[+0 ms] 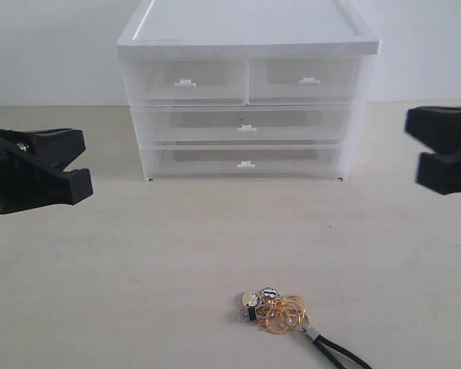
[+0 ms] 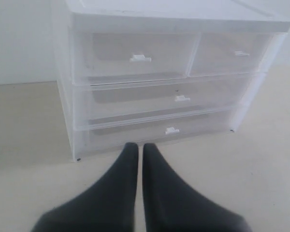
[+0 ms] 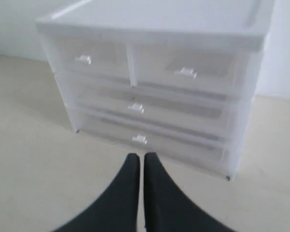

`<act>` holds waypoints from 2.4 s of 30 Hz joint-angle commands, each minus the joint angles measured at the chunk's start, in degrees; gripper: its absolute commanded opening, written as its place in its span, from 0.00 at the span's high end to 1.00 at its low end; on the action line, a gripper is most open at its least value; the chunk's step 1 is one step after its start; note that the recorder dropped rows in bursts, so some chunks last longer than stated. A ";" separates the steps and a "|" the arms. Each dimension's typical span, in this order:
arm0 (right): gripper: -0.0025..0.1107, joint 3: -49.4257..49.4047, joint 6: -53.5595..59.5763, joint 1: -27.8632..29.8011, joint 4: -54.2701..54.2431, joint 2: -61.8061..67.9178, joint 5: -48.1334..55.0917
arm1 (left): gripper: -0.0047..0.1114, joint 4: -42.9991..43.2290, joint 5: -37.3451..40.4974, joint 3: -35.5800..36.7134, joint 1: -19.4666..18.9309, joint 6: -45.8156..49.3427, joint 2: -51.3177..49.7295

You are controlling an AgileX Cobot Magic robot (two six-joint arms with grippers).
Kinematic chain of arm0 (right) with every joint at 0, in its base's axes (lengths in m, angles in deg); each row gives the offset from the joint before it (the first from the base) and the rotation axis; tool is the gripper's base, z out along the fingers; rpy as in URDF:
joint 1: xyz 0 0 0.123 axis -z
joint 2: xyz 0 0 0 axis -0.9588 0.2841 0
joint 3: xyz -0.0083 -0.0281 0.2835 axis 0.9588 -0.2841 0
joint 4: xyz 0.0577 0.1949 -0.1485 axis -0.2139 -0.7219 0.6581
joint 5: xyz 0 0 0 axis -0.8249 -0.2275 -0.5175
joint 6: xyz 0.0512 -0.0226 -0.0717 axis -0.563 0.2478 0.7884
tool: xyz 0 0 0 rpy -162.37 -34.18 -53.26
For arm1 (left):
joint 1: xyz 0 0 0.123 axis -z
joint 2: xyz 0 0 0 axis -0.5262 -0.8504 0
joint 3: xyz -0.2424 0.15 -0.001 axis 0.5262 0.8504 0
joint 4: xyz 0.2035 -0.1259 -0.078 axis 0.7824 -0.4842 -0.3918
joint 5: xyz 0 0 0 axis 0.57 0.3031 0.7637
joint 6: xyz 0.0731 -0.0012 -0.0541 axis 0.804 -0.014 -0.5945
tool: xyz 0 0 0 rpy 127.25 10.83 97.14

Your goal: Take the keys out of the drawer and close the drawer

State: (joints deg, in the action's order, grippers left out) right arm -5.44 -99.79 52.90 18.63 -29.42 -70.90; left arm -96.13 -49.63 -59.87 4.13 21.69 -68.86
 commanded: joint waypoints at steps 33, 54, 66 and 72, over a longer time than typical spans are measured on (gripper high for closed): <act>0.98 -24.72 79.95 20.67 -74.33 -45.78 15.61 | 0.92 -0.52 -0.12 0.34 0.17 0.35 0.48; 0.98 -24.72 69.91 20.66 -67.72 -46.89 28.13 | 0.92 -0.52 0.13 0.34 0.17 0.35 0.48; 0.98 -24.72 69.91 20.66 -67.72 -46.89 28.13 | 0.92 -0.52 -0.07 0.34 0.17 0.35 0.48; 0.98 -24.72 69.92 20.66 -67.72 -46.89 28.02 | 0.92 -0.52 -0.09 0.34 0.17 0.35 0.70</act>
State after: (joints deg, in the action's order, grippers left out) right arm -29.97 -29.82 73.50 -49.64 -76.09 -42.75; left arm -96.13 -49.63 -59.87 4.17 21.82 -68.86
